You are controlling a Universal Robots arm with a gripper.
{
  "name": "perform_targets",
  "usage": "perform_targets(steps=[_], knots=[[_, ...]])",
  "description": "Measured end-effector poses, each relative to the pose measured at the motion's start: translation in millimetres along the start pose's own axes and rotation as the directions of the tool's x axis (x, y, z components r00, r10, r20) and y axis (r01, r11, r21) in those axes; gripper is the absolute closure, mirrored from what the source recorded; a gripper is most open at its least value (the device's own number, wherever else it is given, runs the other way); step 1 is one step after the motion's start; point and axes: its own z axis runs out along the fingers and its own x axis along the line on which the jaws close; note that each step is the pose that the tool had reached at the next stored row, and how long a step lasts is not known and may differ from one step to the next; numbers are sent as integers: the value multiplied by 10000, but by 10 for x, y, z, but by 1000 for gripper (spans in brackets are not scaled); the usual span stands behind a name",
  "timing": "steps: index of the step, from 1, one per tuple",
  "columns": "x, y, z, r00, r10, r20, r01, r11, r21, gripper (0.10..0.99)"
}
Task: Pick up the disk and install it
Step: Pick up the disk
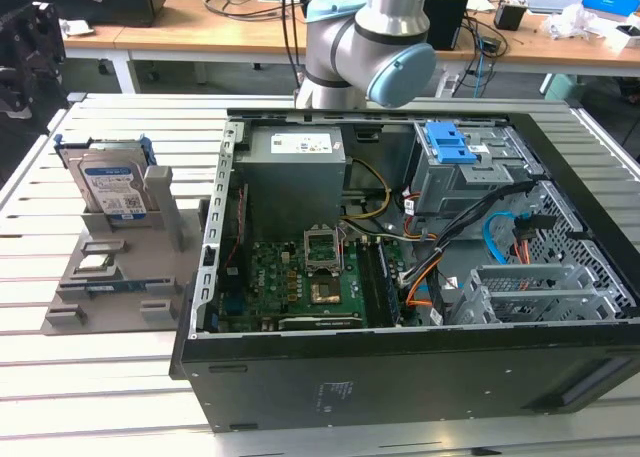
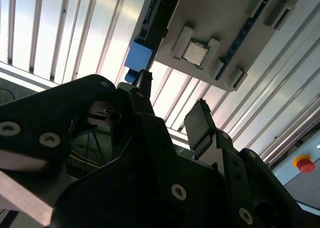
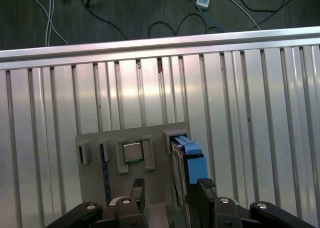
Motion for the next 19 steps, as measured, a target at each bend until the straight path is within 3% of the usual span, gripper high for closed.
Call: perform_targets(steps=[12,19], knots=[[-5,-43,46,10000,0,-7,0,10000,1,545],[-38,-72,201,10000,-10,-27,10,10000,1,545]])
